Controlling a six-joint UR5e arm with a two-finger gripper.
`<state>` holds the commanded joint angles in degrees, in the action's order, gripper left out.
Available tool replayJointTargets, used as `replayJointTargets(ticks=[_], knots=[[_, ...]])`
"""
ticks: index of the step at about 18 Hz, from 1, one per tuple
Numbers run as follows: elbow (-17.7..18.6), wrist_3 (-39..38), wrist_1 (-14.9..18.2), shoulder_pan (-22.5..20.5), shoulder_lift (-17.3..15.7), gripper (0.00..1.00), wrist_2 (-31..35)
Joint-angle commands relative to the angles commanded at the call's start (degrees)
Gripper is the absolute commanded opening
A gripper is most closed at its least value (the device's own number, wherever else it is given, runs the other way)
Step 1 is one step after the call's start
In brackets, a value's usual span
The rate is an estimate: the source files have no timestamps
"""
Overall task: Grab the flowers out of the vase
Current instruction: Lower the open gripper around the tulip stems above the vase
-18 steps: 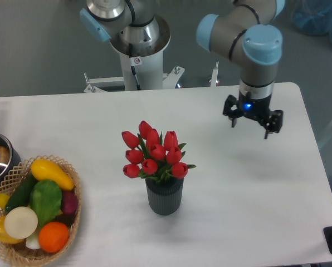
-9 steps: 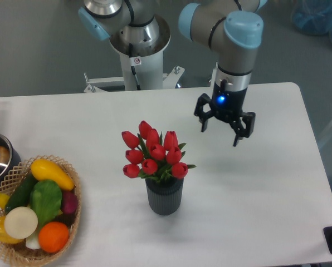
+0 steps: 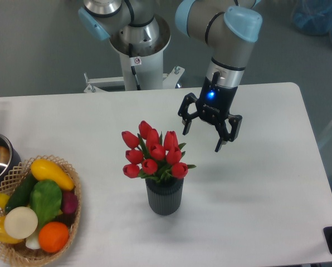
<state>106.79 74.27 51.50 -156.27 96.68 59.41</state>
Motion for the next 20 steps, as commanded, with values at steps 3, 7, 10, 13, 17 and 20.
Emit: replayJointTargets(ticks=[3, 7, 10, 13, 17, 20], knots=[[-1.05, -0.27, -0.26, 1.23, 1.31, 1.0, -0.96], [-1.41, -0.18, -0.62, 1.5, 2.9, 1.0, -7.54], [-1.32, -0.09, -0.7, 1.5, 3.51, 1.0, -10.36], [-0.79, 0.0, -0.7, 1.5, 3.52, 1.0, -12.04], [-0.7, 0.26, -0.7, 1.5, 4.04, 1.0, -14.23], [-0.7, 0.35, -0.79, 2.11, 5.53, 1.0, -16.78]])
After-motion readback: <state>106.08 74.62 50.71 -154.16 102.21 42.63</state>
